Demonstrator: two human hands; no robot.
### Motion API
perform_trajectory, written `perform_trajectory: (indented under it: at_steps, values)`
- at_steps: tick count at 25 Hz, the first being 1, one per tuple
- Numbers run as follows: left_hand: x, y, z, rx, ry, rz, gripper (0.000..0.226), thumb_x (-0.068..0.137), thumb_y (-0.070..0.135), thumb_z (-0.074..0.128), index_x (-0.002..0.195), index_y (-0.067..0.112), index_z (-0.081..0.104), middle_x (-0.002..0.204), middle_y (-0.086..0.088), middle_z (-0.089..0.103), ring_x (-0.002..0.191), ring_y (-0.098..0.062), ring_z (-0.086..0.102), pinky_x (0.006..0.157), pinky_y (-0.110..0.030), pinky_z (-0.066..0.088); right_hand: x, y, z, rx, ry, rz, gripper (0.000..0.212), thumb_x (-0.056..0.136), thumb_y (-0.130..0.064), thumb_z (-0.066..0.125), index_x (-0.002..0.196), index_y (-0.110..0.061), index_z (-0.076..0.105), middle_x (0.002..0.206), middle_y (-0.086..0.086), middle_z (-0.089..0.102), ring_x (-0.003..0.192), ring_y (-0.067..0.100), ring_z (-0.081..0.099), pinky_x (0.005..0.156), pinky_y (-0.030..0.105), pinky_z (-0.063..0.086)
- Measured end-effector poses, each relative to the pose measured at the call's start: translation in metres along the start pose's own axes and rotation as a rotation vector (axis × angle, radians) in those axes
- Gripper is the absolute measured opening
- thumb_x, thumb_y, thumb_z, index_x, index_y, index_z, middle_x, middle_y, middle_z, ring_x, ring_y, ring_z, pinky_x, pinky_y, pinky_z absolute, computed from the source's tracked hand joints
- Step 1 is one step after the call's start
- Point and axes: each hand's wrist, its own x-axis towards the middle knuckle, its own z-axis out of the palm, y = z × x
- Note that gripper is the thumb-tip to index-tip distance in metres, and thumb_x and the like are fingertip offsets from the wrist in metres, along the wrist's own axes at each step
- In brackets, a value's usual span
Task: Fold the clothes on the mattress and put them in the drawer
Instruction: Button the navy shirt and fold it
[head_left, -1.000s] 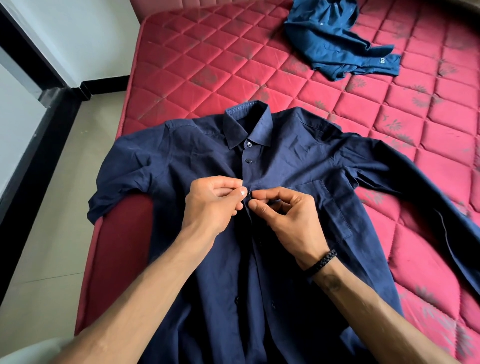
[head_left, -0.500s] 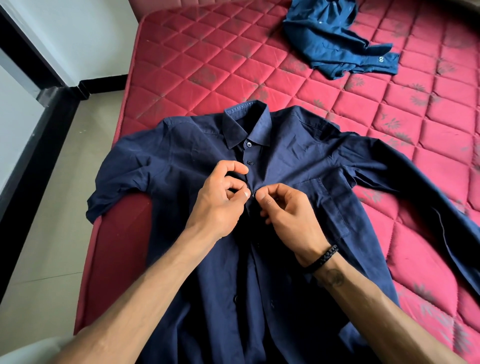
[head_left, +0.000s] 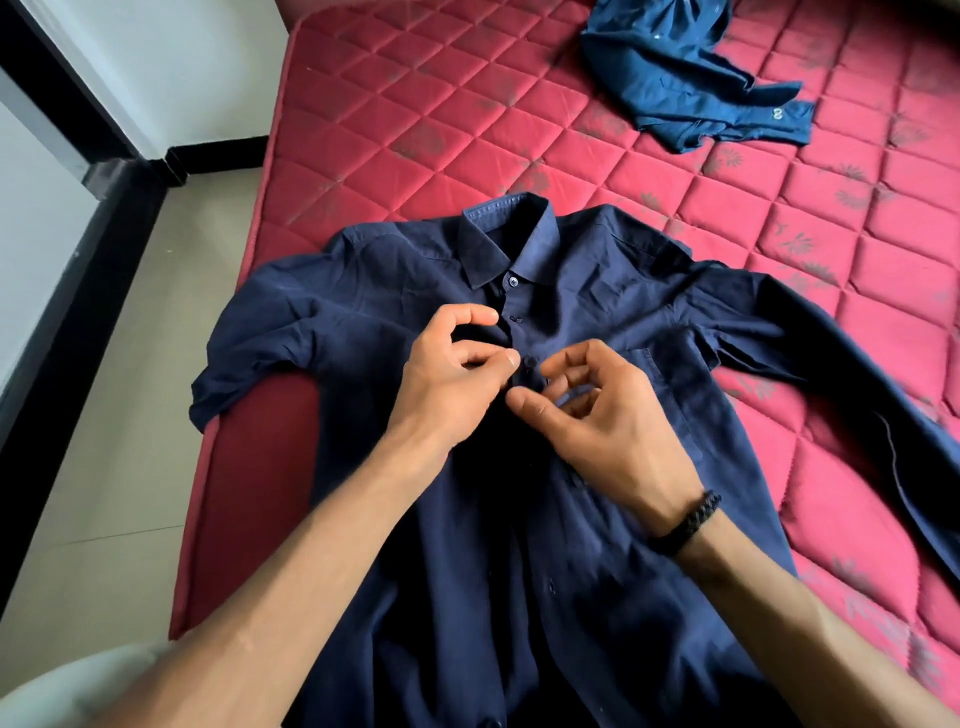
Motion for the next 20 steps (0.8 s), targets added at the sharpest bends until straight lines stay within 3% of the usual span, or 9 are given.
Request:
perform_trajectory:
  at_steps: [4,8,10,12,14,16,18,20]
  values:
    - [-0.004,0.009,-0.001,-0.315,-0.029,-0.039,0.037,0.092,0.004,0.074,0.124,0.019,0.063,0.089,-0.006,0.077,0.082,-0.010,0.073,0.077,-0.028,0.060,-0.054,-0.001,0.004,-0.408,0.159,-0.077,0.054,0.066,-0.065,0.085,0.085,-0.030,0.047,0.078,-0.015,0.053,0.064,0.007,0.052,0.060,0.038,0.050]
    - [-0.007,0.011,-0.002,-0.300,-0.116,0.046,0.044,0.095,-0.002,0.067,0.133,0.019,0.058,0.100,-0.008,0.078,0.096,-0.016,0.074,0.083,-0.031,0.062,-0.062,0.012,0.017,-0.519,0.220,-0.057,0.041,0.075,-0.052,0.079,0.096,-0.034,0.049,0.089,-0.016,0.055,0.073,0.006,0.057,0.063,0.038,0.052]
    - [-0.004,0.008,-0.006,-0.115,-0.177,0.134,0.050,0.096,-0.002,0.062,0.136,0.028,0.055,0.106,0.000,0.079,0.102,-0.017,0.074,0.092,-0.036,0.061,-0.053,0.012,0.022,-0.553,0.231,-0.055,0.032,0.079,-0.040,0.073,0.103,-0.034,0.052,0.090,-0.016,0.060,0.081,0.012,0.063,0.066,0.037,0.052]
    - [-0.003,0.006,-0.010,0.215,-0.182,0.246,0.049,0.094,0.001,0.059,0.131,0.033,0.058,0.102,0.007,0.078,0.093,-0.009,0.074,0.093,-0.037,0.059,-0.046,0.012,0.022,-0.566,0.259,-0.029,0.026,0.078,-0.034,0.068,0.103,-0.033,0.060,0.082,-0.014,0.066,0.083,0.017,0.067,0.067,0.036,0.053]
    - [-0.005,0.007,-0.010,0.450,-0.106,0.300,0.030,0.091,0.009,0.067,0.113,0.030,0.068,0.083,0.012,0.074,0.075,-0.002,0.069,0.082,-0.033,0.059,-0.037,0.013,0.016,-0.478,0.283,0.021,0.021,0.075,-0.036,0.064,0.096,-0.031,0.068,0.070,-0.013,0.068,0.076,0.018,0.070,0.070,0.038,0.057]
    - [-0.011,0.005,-0.007,0.534,-0.069,0.285,0.008,0.087,0.018,0.076,0.087,0.026,0.072,0.065,0.014,0.068,0.063,0.001,0.064,0.068,-0.024,0.057,-0.025,0.016,0.009,-0.348,0.246,0.078,0.019,0.073,-0.038,0.062,0.086,-0.029,0.072,0.066,-0.016,0.069,0.069,0.012,0.070,0.072,0.040,0.060]
    - [-0.017,-0.002,0.000,0.619,-0.128,0.248,0.012,0.086,0.023,0.077,0.075,0.025,0.071,0.064,0.012,0.066,0.062,0.000,0.064,0.062,-0.021,0.055,-0.017,0.022,0.002,-0.330,0.152,0.084,0.011,0.076,-0.037,0.069,0.083,-0.030,0.073,0.068,-0.019,0.069,0.066,0.004,0.067,0.073,0.038,0.060]
    - [-0.021,-0.009,0.002,0.712,-0.207,0.199,0.009,0.086,0.028,0.077,0.079,0.029,0.071,0.076,0.008,0.067,0.070,-0.008,0.066,0.064,-0.027,0.057,-0.014,0.024,-0.003,-0.374,0.040,0.056,0.011,0.079,-0.037,0.080,0.086,-0.031,0.074,0.069,-0.020,0.069,0.063,-0.001,0.065,0.071,0.031,0.059]
